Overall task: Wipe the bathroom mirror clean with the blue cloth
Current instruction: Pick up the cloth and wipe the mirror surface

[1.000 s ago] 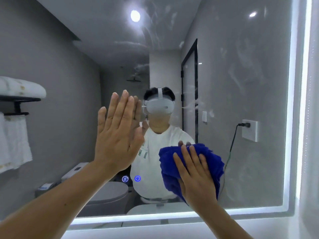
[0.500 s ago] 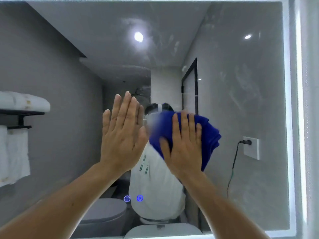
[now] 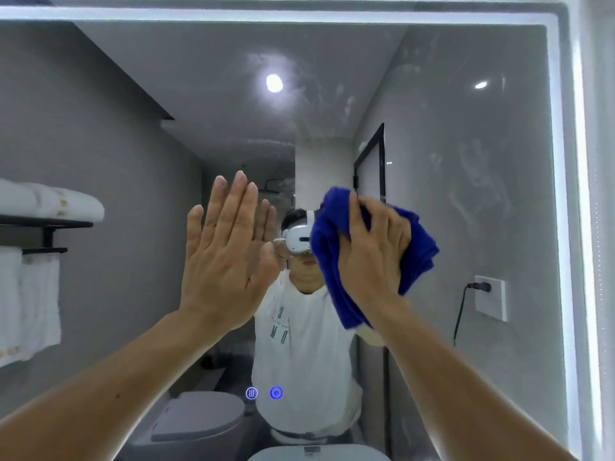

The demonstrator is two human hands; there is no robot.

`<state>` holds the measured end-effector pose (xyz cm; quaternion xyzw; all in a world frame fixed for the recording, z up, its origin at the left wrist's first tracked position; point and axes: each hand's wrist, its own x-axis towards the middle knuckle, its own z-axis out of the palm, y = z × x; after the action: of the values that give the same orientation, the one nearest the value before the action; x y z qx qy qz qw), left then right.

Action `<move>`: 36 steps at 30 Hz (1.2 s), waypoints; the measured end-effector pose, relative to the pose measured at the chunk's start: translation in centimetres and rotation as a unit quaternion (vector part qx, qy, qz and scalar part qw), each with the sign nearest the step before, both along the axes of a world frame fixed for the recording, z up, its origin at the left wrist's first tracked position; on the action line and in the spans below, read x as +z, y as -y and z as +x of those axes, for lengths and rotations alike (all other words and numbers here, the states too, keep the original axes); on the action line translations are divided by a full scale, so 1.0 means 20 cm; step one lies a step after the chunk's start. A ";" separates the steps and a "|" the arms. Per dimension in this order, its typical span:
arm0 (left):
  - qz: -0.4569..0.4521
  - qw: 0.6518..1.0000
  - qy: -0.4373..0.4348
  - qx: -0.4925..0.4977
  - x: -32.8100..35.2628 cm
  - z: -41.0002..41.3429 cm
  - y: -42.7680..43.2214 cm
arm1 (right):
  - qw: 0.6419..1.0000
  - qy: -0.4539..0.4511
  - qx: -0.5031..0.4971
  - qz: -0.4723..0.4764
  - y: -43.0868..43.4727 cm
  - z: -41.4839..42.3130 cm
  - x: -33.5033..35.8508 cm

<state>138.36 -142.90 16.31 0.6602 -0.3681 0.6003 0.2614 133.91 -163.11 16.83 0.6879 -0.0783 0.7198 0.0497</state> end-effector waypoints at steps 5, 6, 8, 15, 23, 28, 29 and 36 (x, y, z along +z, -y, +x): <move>-0.011 1.000 0.000 -0.005 -0.01 0.04 -0.04 | 0.998 0.038 0.028 0.031 -0.10 0.06 0.18; -0.010 1.000 -0.001 -0.006 -0.02 0.05 -0.04 | 0.998 0.046 0.029 0.018 -0.10 0.06 0.15; 0.000 1.000 0.002 -0.004 -0.04 0.07 -0.03 | 0.999 0.050 0.012 -0.019 -0.09 0.07 0.03; 0.014 1.000 0.006 -0.012 -0.04 0.08 -0.01 | 0.998 -0.038 0.030 -0.039 -0.08 0.07 -0.54; 0.021 0.999 0.017 -0.024 0.04 0.11 -0.08 | 0.992 -0.073 -0.014 -0.098 -0.11 0.08 -0.32; 0.001 0.999 0.037 -0.023 0.11 0.14 -0.13 | 0.996 -0.057 -0.005 -0.073 -0.26 0.17 0.29; -0.003 0.999 0.042 -0.023 0.11 0.15 -0.14 | 0.998 -0.047 -0.006 -0.047 -0.28 0.19 0.40; -0.020 0.997 0.068 0.001 0.18 0.27 -0.20 | 0.999 0.024 -0.021 0.029 -0.39 0.28 0.36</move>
<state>143.84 -138.86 19.92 0.6131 -0.3722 0.6512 0.2481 139.50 -155.27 23.97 0.6696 -0.1152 0.7325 0.0429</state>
